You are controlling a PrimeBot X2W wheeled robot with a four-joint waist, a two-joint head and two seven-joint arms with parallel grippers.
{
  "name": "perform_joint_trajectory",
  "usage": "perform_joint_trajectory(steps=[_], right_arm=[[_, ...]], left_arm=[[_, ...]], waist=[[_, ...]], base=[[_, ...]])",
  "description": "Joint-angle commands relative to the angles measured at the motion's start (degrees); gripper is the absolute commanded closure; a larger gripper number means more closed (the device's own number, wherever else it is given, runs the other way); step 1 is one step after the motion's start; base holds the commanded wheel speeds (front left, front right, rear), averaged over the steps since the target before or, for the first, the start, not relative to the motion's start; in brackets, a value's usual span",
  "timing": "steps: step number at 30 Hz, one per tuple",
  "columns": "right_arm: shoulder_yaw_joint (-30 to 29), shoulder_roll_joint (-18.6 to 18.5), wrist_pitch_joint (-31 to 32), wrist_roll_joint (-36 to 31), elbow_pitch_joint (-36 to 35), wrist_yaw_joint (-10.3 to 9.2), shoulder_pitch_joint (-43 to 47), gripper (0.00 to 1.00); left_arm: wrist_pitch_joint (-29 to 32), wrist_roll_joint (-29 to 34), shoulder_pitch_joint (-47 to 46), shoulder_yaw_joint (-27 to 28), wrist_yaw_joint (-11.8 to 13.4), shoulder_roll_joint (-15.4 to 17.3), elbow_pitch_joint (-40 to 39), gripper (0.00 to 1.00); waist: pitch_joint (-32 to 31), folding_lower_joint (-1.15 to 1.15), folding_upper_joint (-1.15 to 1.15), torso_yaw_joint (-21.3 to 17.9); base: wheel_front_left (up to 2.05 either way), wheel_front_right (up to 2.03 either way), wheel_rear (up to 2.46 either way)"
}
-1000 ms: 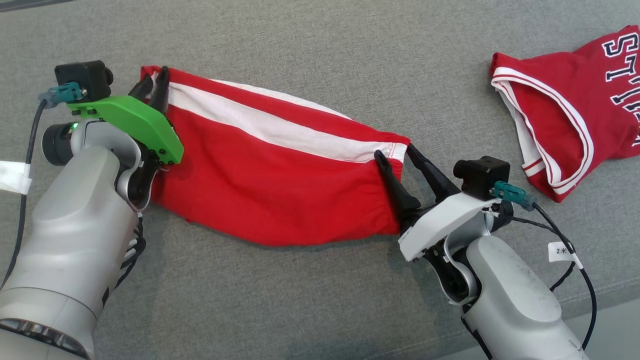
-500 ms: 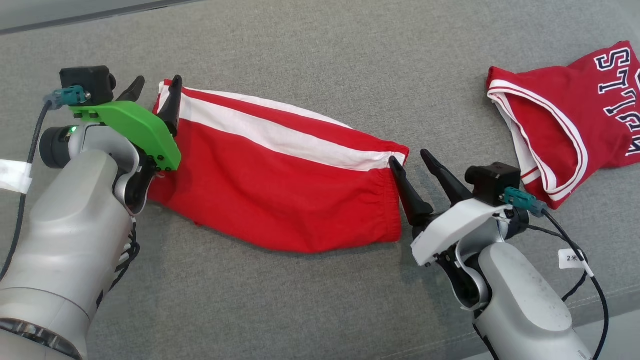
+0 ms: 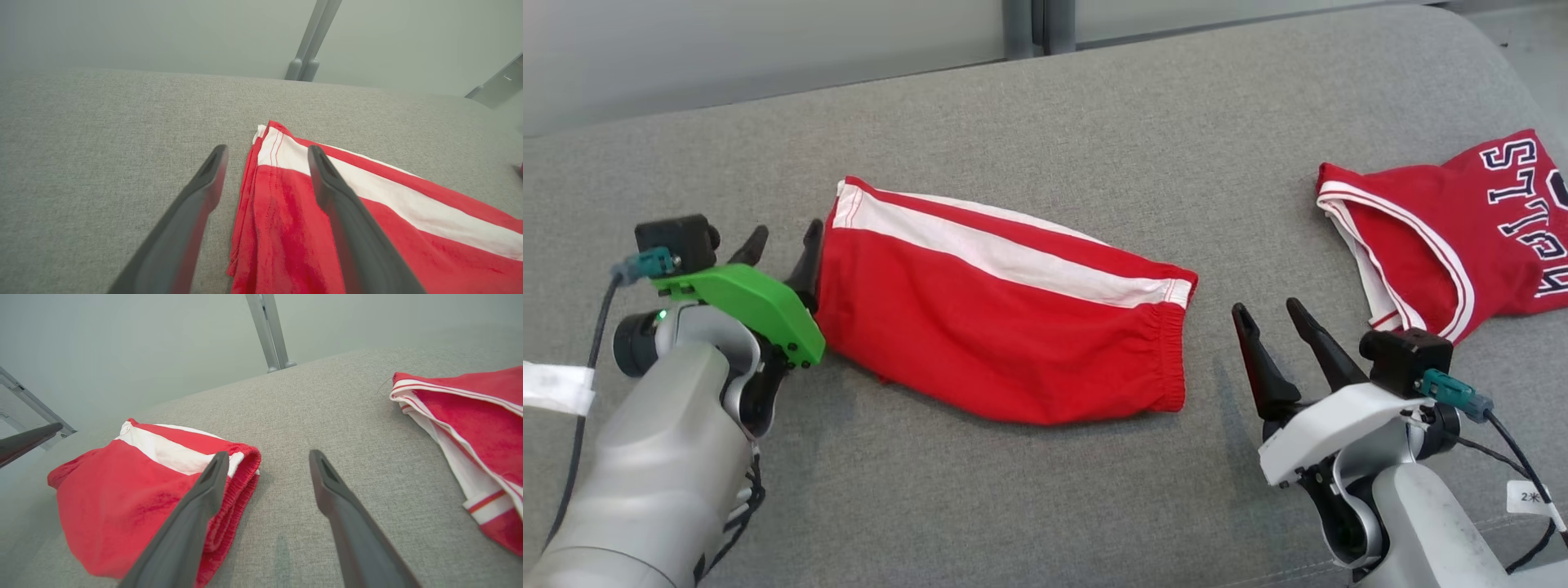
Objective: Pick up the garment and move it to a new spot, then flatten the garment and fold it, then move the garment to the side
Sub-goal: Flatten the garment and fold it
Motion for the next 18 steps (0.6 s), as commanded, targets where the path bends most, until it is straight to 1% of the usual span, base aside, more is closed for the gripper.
perform_joint_trajectory(steps=[1, 9, 18], right_arm=[[-0.5, 0.2, 0.5, -0.4, -1.2, 0.02, 1.5, 0.0], [-1.7, 0.8, 3.2, -1.1, -7.7, 0.02, 5.5, 0.0], [-1.6, 1.1, 5.2, -1.8, -12.9, 0.02, 6.6, 0.0]], left_arm=[[-0.4, -0.6, 1.8, 0.0, -0.1, -0.5, 0.3, 0.0], [1.1, -1.9, 7.0, -0.5, 0.7, -2.8, 2.8, 0.0], [2.5, -2.9, 6.8, -0.2, 1.2, -3.0, 5.5, 0.0]], waist=[[-2.7, 0.0, 0.0, 1.6], [-4.6, 0.0, 0.0, 1.5], [-2.6, 0.0, 0.0, -1.1]], base=[[0.0, 0.0, 0.0], [0.0, 0.0, 0.0], [0.0, 0.0, 0.0]])
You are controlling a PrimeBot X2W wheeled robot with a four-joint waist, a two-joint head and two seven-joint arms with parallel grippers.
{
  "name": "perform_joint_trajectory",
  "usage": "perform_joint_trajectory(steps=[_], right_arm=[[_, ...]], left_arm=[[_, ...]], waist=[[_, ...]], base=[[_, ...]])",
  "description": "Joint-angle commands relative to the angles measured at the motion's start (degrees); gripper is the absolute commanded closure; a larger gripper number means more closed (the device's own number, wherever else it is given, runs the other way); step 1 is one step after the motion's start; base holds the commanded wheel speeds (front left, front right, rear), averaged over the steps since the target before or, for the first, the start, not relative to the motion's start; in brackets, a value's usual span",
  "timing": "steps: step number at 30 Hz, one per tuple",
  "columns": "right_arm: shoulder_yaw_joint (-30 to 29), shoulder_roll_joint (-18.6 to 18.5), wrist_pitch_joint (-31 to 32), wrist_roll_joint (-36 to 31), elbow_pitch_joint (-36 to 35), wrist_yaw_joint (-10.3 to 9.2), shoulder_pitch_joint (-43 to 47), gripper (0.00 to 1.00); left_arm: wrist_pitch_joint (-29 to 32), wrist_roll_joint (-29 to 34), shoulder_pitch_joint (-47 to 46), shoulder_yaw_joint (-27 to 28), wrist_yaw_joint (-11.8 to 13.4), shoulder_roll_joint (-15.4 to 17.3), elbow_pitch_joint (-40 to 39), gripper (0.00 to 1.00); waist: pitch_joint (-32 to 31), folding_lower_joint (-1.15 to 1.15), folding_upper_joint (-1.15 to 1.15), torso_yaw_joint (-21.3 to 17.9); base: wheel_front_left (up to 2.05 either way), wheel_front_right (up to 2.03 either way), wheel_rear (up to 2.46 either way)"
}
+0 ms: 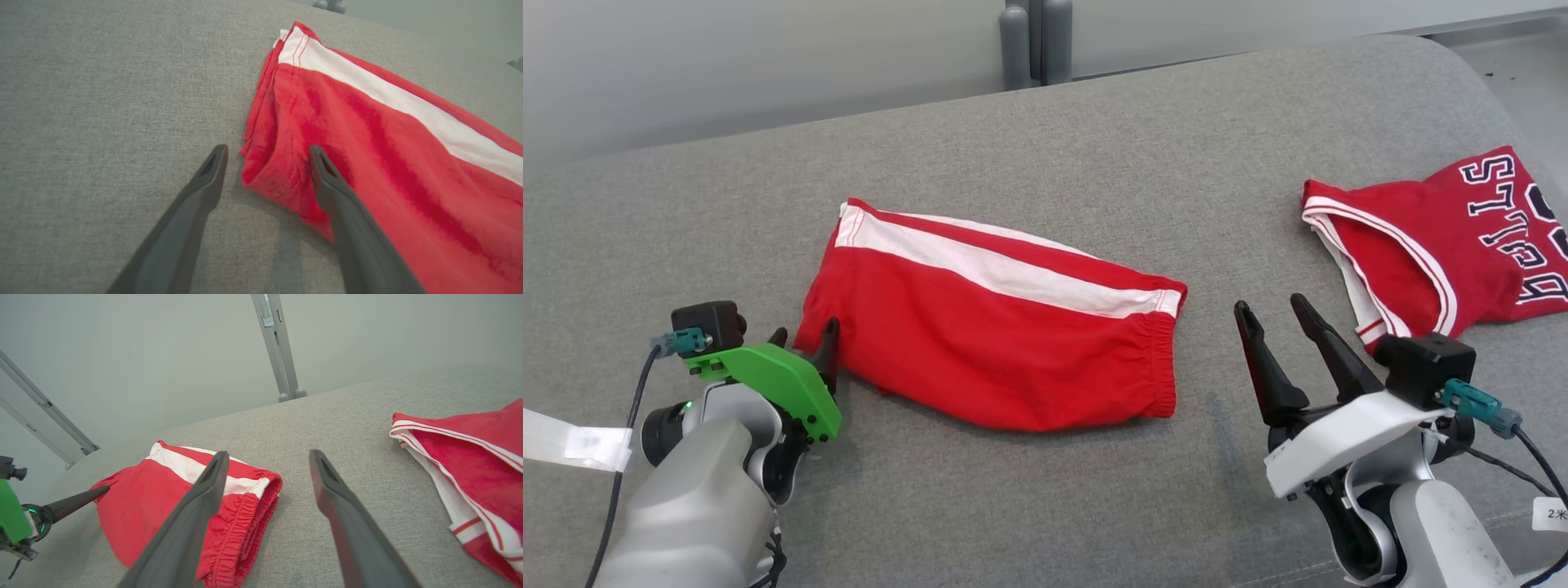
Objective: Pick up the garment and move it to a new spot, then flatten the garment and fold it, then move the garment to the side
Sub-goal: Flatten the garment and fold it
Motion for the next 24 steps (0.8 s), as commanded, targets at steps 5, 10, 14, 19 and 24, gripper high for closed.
perform_joint_trajectory(steps=[5, 10, 14, 19, 24], right_arm=[[0.0, 0.0, 0.7, -0.4, -1.7, 0.01, 0.8, 0.0], [0.1, 0.0, 0.9, -0.4, -2.2, 0.01, 0.5, 0.0], [0.2, 0.1, 0.9, -0.5, -2.2, 0.01, 0.4, 0.0], [0.6, 0.1, 0.8, -0.5, -2.0, 0.01, 0.1, 0.0], [0.9, 0.1, 0.7, -0.5, -1.5, 0.01, 0.3, 0.0]], left_arm=[[0.4, -1.1, -0.9, 0.7, 0.3, 0.3, 2.1, 0.0], [0.5, -1.7, -0.9, 1.0, 0.0, -0.4, 3.3, 0.0], [1.2, -1.8, -0.8, 0.6, -0.4, -1.2, 3.7, 0.08], [0.0, -1.5, -0.8, 0.3, -0.6, -1.6, 3.9, 1.0], [-2.1, -2.5, -0.3, 1.1, -0.8, -2.0, 4.2, 1.0]], waist=[[2.1, 0.0, 0.0, -2.1], [2.7, 0.0, 0.0, -2.9], [2.6, 0.0, 0.0, -3.0], [2.3, 0.0, 0.0, -3.1], [1.6, 0.0, 0.0, -2.8]], base=[[0.0, 0.0, 0.0], [0.0, 0.0, 0.0], [0.0, 0.0, 0.0], [0.0, 0.0, 0.0], [0.0, 0.0, 0.0]])
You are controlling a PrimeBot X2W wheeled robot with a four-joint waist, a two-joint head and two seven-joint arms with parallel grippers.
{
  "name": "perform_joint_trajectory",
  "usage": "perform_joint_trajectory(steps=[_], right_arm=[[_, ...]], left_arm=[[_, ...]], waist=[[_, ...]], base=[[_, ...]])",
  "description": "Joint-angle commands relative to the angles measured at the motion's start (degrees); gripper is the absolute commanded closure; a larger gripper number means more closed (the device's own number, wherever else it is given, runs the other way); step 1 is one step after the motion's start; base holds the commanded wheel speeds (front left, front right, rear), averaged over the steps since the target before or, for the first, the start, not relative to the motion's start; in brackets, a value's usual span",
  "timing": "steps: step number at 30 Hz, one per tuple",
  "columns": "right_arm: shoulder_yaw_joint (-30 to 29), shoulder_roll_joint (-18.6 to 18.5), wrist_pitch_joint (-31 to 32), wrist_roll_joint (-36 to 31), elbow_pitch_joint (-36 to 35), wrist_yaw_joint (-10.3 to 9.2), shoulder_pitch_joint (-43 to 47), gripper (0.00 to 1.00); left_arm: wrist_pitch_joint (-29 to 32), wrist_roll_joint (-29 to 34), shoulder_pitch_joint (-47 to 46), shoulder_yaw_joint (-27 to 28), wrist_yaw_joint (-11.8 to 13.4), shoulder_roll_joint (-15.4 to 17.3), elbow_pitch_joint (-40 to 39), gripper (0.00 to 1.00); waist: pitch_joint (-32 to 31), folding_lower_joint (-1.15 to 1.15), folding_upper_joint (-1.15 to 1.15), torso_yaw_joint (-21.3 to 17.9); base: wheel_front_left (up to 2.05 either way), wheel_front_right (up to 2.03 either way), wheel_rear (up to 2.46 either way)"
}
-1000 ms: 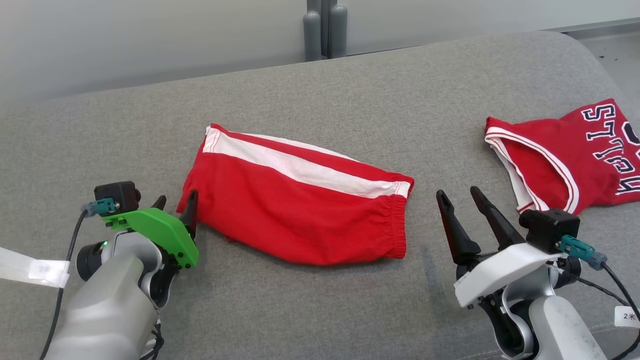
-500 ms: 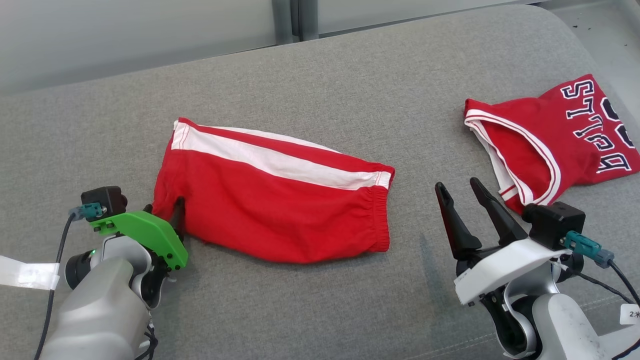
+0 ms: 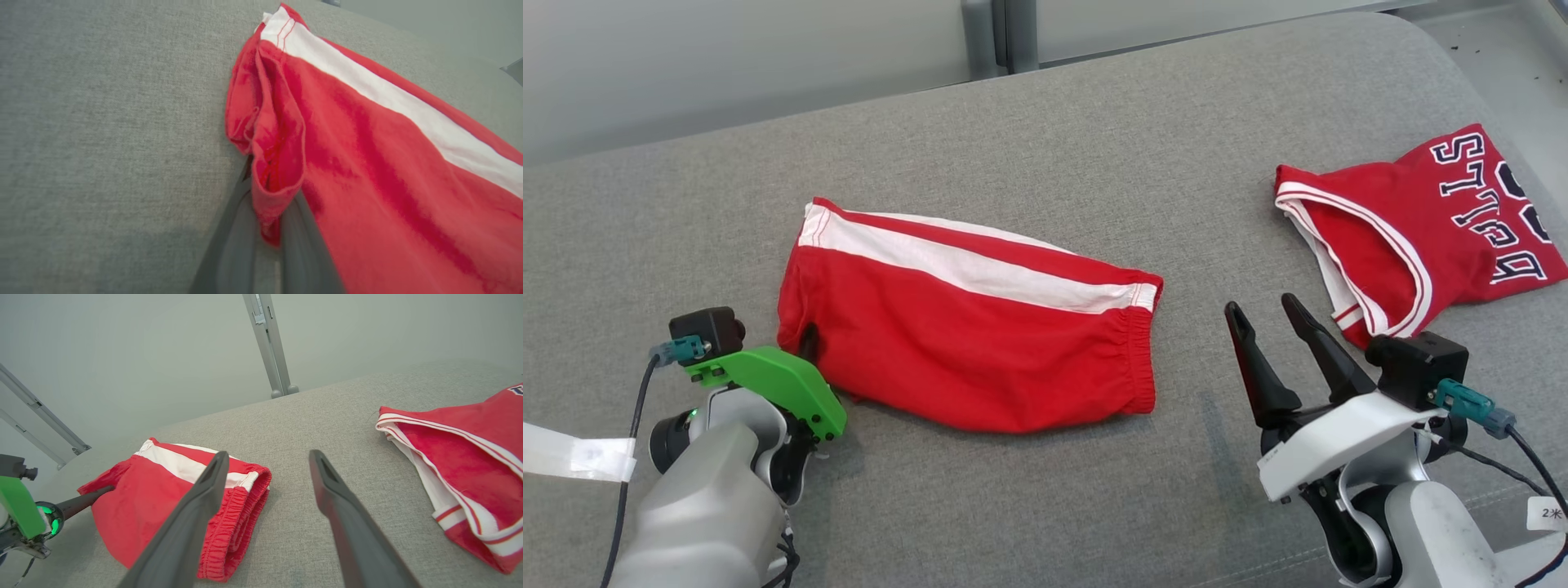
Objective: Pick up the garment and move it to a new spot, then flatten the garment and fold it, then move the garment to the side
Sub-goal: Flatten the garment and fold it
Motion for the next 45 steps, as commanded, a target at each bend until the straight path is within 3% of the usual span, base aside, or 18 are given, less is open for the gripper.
perform_joint_trajectory(steps=[1, 15, 21, 28, 40, 42, 45], right_arm=[[0.1, 0.0, -0.1, -0.4, 0.2, 0.02, 0.2, 0.0], [-0.5, -0.3, -0.6, 0.3, 1.4, 0.02, 3.1, 0.0], [-1.2, -0.3, -0.3, 0.0, 1.3, 0.02, 3.6, 0.0], [-1.6, -0.2, 0.2, -0.5, 1.4, 0.02, 3.7, 0.0], [-1.8, -0.1, 0.6, -0.9, 1.8, 0.02, 3.3, 0.0], [-2.0, -0.1, 0.7, -1.0, 1.9, 0.02, 3.2, 0.0], [-2.3, -0.1, 0.7, -1.1, 2.0, 0.02, 3.2, 0.0]], left_arm=[[-0.5, -0.8, 0.5, 0.4, -0.2, 0.0, 0.1, 1.0], [-4.2, -3.8, 5.8, 6.0, -0.1, -2.0, -2.0, 1.0], [-4.2, -0.3, 11.4, 12.8, 1.9, -1.6, -9.3, 1.0], [-4.2, 5.0, 20.8, 20.2, 5.3, -3.7, -19.6, 1.0], [-4.2, 9.0, 28.8, 24.8, 8.4, -6.4, -27.2, 0.98], [-4.2, 10.3, 29.5, 26.0, 9.2, -6.0, -28.2, 0.0], [-4.2, 12.3, 30.0, 26.9, 10.0, -5.3, -29.5, 0.0]], waist=[[-0.3, 0.0, 0.0, 0.2], [-5.4, 0.0, 0.0, 5.6], [-6.4, 0.0, 0.0, 8.6], [-6.6, 0.0, 0.0, 10.0], [-6.6, 0.0, 0.0, 9.8], [-6.6, 0.0, 0.0, 9.7], [-6.6, 0.0, 0.0, 9.8]], base=[[0.0, 0.0, 0.0], [0.0, 0.0, 0.0], [0.0, 0.0, 0.0], [0.0, 0.0, 0.0], [0.0, 0.0, 0.0], [0.0, 0.0, 0.0], [0.0, 0.0, 0.0]])
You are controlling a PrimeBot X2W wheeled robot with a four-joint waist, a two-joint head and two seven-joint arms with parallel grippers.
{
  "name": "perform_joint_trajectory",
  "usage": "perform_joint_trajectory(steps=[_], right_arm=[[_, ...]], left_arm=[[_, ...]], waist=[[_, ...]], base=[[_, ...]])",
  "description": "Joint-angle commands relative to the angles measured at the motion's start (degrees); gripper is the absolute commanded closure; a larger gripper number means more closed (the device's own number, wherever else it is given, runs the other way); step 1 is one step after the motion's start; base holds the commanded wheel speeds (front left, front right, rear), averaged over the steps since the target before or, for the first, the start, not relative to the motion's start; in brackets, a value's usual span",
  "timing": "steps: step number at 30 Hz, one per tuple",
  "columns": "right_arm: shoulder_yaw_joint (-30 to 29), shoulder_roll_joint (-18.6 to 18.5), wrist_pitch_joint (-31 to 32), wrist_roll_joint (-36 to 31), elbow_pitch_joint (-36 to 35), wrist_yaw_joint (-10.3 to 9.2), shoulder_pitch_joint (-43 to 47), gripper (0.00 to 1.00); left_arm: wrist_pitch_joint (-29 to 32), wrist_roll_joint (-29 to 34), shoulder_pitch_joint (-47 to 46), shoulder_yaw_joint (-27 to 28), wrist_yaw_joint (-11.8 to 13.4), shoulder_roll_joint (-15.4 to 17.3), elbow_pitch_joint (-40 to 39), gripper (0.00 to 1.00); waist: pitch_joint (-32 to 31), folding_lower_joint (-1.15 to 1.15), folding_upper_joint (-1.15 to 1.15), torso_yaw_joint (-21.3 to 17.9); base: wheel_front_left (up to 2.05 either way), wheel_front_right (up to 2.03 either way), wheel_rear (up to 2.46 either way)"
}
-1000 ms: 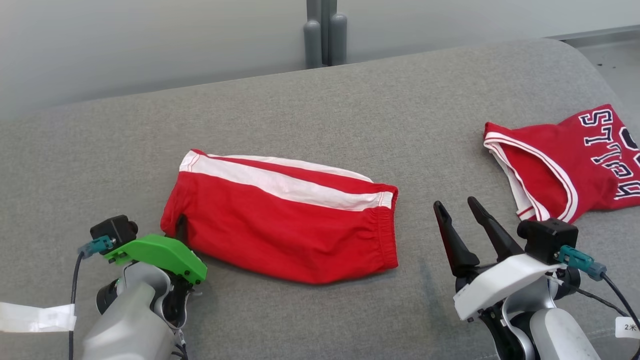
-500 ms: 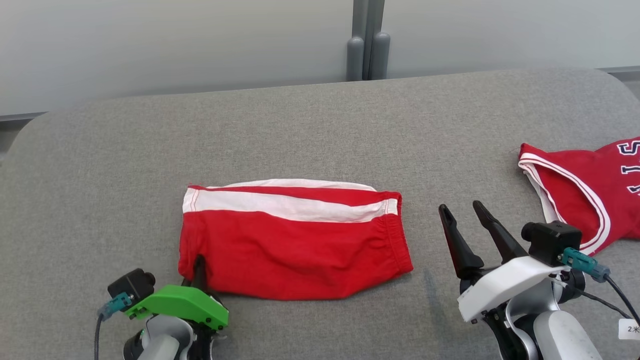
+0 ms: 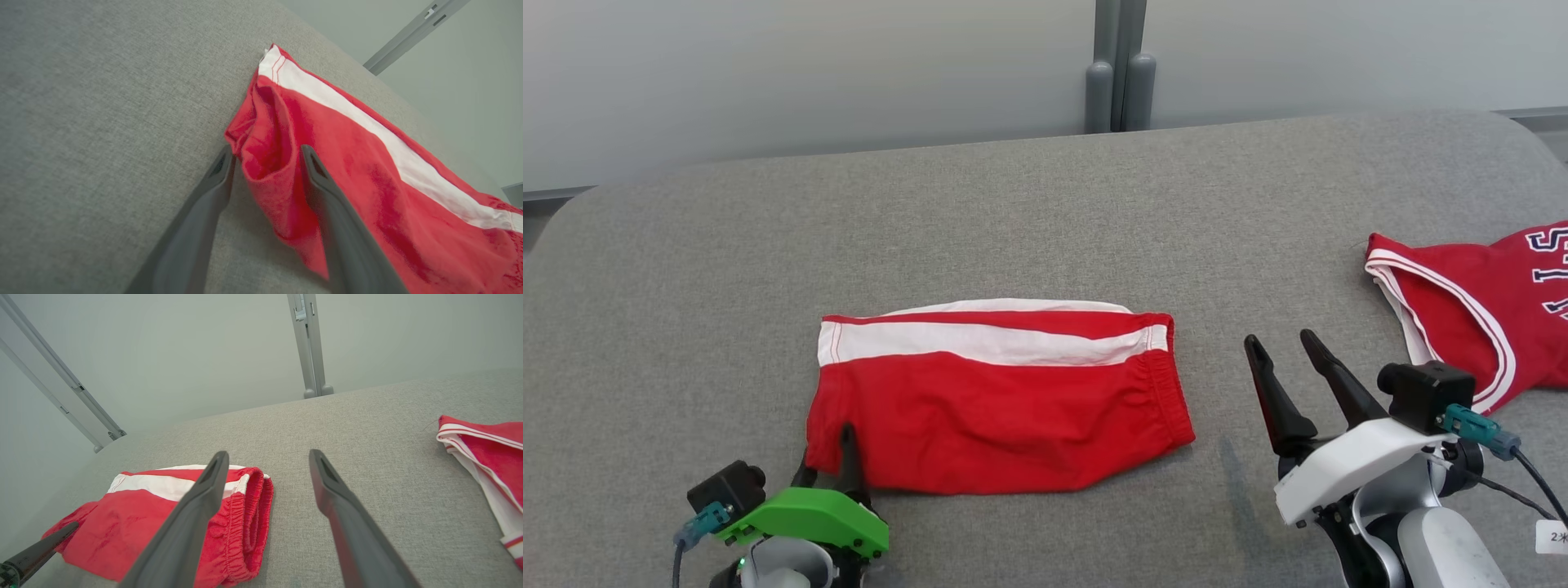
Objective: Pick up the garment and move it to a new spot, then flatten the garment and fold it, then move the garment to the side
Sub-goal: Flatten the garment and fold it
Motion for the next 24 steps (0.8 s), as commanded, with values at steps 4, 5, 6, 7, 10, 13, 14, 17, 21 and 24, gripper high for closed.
perform_joint_trajectory(steps=[4, 5, 6, 7, 10, 13, 14, 17, 21, 24], right_arm=[[-0.7, -0.1, 0.2, -0.7, 0.1, 0.02, 0.5, 0.0], [-0.9, -0.1, 0.1, -0.7, 0.1, 0.02, 0.6, 0.0], [-1.0, -0.1, 0.2, -0.8, 0.2, 0.02, 0.7, 0.0], [-1.2, -0.1, 0.2, -0.9, 0.2, 0.02, 0.8, 0.0], [-1.8, 0.0, 0.2, -1.4, 0.4, 0.02, 1.0, 0.0], [-2.3, 0.0, 0.4, -1.7, 0.6, 0.02, 1.2, 0.0], [-2.4, 0.0, 0.5, -1.8, 0.7, 0.02, 1.2, 0.0], [-2.7, 0.0, 1.9, -2.1, 1.3, 0.02, 1.3, 0.0], [-3.0, 0.0, 4.5, -2.0, 2.8, 0.02, 1.3, 0.0], [-3.0, -0.6, 6.3, -2.2, 4.4, 0.02, 1.1, 0.0]], left_arm=[[-0.1, 7.3, 2.1, 1.5, 1.6, 2.3, -4.7, 0.0], [-0.1, 8.8, 2.6, 2.3, 1.9, 2.6, -6.3, 0.0], [-0.1, 10.8, 3.1, 3.0, 2.1, 3.0, -7.9, 0.0], [-0.1, 12.3, 3.5, 3.8, 2.5, 3.2, -9.7, 0.0], [-0.1, 17.3, 5.4, 5.4, 3.1, 3.5, -14.4, 0.0], [-0.1, 21.3, 7.0, 6.4, 3.3, 3.7, -18.3, 0.0], [-0.2, 22.3, 7.5, 6.5, 3.4, 3.9, -19.5, 0.0], [-0.1, 24.9, 8.6, 6.4, 3.1, 4.1, -22.0, 0.0], [-0.1, 26.8, 9.6, 5.3, 3.0, 4.6, -24.0, 0.0], [0.0, 27.3, 10.0, 4.5, 3.1, 4.5, -25.0, 0.0]], waist=[[-0.1, 0.0, 0.0, 0.4], [-0.1, 0.0, 0.0, 0.5], [-0.1, 0.0, 0.0, 0.6], [-0.2, 0.0, 0.0, 0.8], [-0.5, 0.0, 0.0, 1.2], [-1.0, 0.0, 0.0, 1.7], [-1.2, 0.0, 0.0, 1.9], [-2.0, 0.0, 0.0, 2.6], [-3.0, 0.0, 0.0, 3.6], [-3.6, 0.0, 0.0, 4.6]], base=[[0.0, 0.0, 0.0], [0.0, 0.0, 0.0], [0.0, 0.0, 0.0], [0.0, 0.0, 0.0], [0.0, 0.0, 0.0], [0.0, 0.0, 0.0], [0.0, 0.0, 0.0], [0.0, 0.0, 0.0], [0.0, 0.0, 0.0], [0.0, 0.0, 0.0]])
